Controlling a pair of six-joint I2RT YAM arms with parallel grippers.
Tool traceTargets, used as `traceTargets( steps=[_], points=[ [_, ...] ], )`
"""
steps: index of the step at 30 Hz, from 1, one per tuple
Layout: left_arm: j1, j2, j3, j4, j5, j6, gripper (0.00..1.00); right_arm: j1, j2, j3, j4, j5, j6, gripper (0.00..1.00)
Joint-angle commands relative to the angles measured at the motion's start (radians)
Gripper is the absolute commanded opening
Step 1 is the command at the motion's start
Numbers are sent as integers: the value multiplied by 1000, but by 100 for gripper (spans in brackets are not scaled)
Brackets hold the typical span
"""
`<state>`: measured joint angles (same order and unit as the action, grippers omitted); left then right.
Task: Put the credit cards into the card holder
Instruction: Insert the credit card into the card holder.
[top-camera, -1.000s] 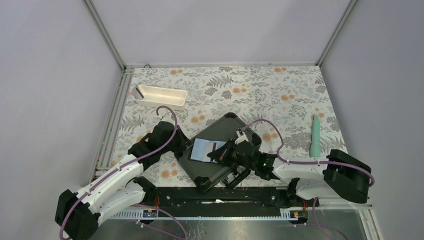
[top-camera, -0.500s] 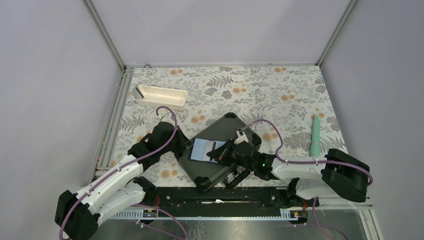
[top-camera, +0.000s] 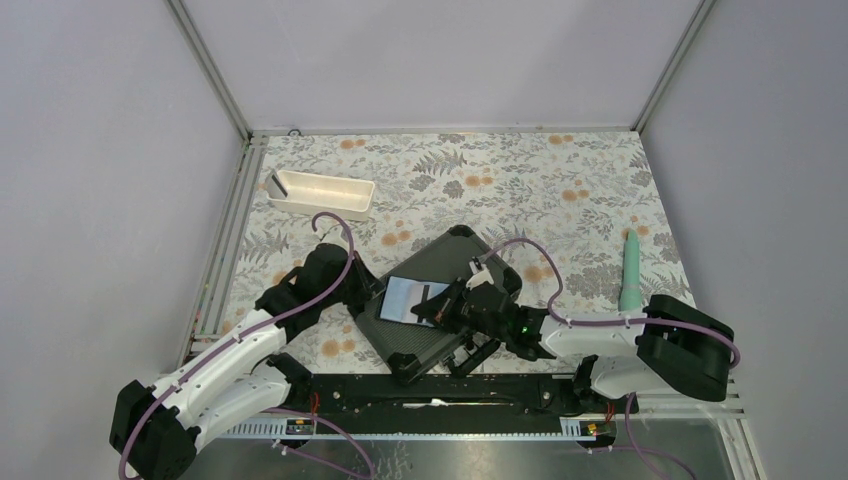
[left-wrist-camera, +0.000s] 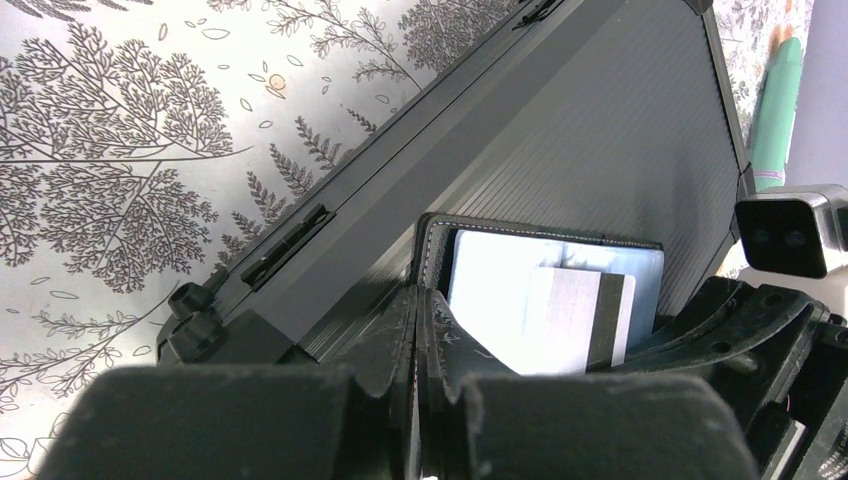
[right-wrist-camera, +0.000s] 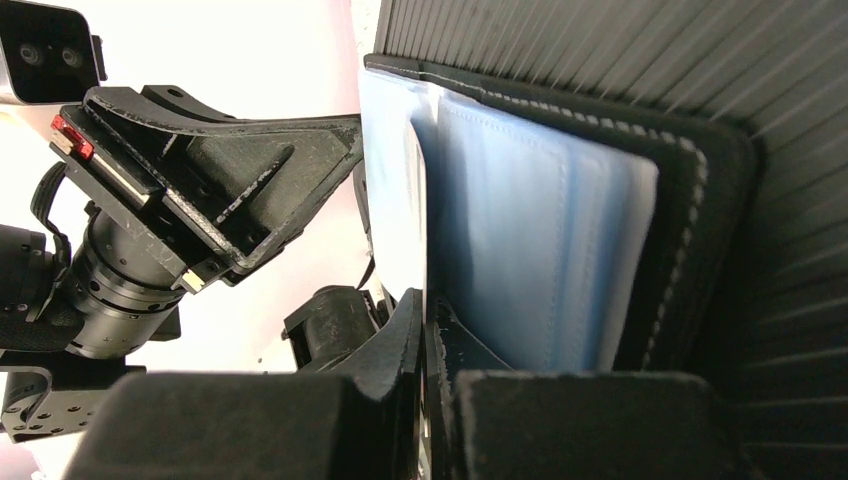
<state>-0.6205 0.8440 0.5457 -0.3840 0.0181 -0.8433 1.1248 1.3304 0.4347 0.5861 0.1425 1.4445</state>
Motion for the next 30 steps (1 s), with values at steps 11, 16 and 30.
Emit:
traceTargets(
  steps=[11,16,30],
  points=[
    [-7,-25,-21,17,31,-17,2,1,81,59,-54,73,-46,0],
    [-16,-42,-28,17,30,-44,0,1,97,68,-48,85,-40,0],
    [-41,-89,-61,35,-14,-118,0,1,75,121,-150,141,-105,19]
  ],
)
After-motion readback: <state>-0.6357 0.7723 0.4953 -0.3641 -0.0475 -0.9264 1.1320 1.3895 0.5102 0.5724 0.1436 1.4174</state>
